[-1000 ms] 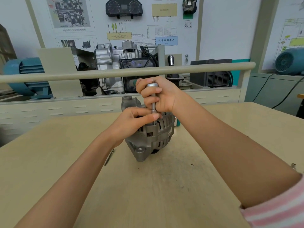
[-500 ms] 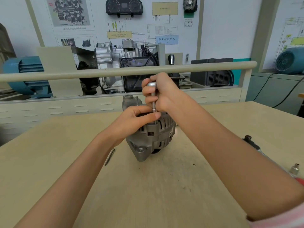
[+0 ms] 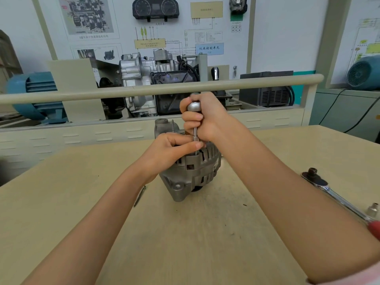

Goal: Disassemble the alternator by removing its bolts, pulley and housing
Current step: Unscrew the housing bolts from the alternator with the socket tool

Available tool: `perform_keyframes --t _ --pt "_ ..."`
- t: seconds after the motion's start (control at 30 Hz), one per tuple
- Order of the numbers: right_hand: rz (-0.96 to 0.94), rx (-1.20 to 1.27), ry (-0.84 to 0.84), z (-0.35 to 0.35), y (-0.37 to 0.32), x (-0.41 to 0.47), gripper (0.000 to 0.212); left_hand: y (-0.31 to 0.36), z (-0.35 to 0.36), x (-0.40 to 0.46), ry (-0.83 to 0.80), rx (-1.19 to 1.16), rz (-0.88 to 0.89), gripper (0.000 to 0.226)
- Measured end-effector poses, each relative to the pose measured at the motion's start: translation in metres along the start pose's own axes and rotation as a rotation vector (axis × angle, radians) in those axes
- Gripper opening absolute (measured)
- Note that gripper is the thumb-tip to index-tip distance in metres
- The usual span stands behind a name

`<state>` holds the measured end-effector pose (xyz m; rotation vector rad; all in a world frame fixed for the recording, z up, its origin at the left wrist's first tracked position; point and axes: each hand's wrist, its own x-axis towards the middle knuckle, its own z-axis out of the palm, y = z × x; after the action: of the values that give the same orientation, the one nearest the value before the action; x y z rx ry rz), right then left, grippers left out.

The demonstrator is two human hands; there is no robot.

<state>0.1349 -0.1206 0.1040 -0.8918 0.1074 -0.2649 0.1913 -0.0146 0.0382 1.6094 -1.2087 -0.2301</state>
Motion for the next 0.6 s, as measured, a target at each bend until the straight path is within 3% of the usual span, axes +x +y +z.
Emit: perform_keyframes --t 0.07,0.1,0.17,0.27,0.4,0.6 --pt "-0.296 -0.001 0.261 0.007 0.013 -0.003 0.027 0.001 0.001 -0.001 0.016 0.004 0.023 0.017" --pt "-0.437 0.002 0.356 0.008 0.019 -0.004 0.027 0.000 0.001 0.000 0.027 0.013 0.040 0.029" --pt "-0.537 -0.005 0.414 0.009 0.026 -0.003 0.027 -0.002 0.000 0.000 0.034 0.027 0.044 0.043" --pt "-0.358 0.030 0.356 0.011 0.017 0.000 0.037 -0.001 0.001 0.000 0.019 0.019 0.025 0.040" --pt "-0.222 0.005 0.270 0.013 0.006 0.001 0.031 0.001 0.000 0.000 -0.028 0.012 -0.001 0.024" --pt "0.145 -0.090 -0.098 0.001 -0.011 0.008 0.034 0.002 -0.002 0.002 -0.038 -0.011 -0.016 0.016"
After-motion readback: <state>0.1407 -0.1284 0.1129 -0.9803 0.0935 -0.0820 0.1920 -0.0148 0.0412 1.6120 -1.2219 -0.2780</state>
